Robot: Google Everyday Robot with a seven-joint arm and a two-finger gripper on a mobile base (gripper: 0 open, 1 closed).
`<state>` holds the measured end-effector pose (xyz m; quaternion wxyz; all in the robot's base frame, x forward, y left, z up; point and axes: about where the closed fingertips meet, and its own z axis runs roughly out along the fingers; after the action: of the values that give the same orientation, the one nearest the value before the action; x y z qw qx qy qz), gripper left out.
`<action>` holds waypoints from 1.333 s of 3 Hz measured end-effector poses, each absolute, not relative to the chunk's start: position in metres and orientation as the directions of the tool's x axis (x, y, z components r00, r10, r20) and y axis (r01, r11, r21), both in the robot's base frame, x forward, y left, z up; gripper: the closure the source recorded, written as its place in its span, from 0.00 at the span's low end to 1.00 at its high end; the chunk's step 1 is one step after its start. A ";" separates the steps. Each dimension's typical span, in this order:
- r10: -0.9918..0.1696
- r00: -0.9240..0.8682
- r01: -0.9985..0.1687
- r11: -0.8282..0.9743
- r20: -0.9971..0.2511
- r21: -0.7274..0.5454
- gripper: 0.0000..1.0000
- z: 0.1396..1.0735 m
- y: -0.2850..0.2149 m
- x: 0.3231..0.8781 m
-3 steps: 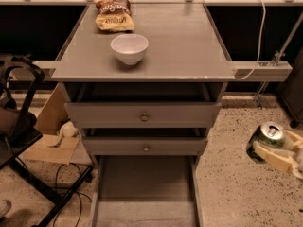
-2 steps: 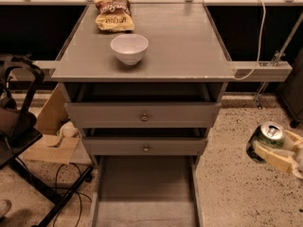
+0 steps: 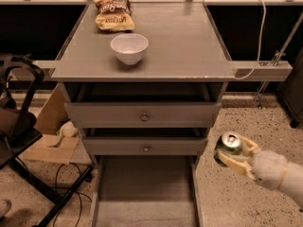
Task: Place green can into bottom drawer
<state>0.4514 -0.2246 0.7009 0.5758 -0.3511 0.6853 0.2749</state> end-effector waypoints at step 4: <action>-0.090 0.010 -0.897 0.440 -0.996 -0.049 1.00 0.539 -0.059 0.462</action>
Offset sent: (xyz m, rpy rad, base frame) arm 0.0011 0.1917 -0.1945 0.0912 -0.0664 0.2380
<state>0.4624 -0.0593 0.5388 0.5861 -0.4020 0.6134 0.3444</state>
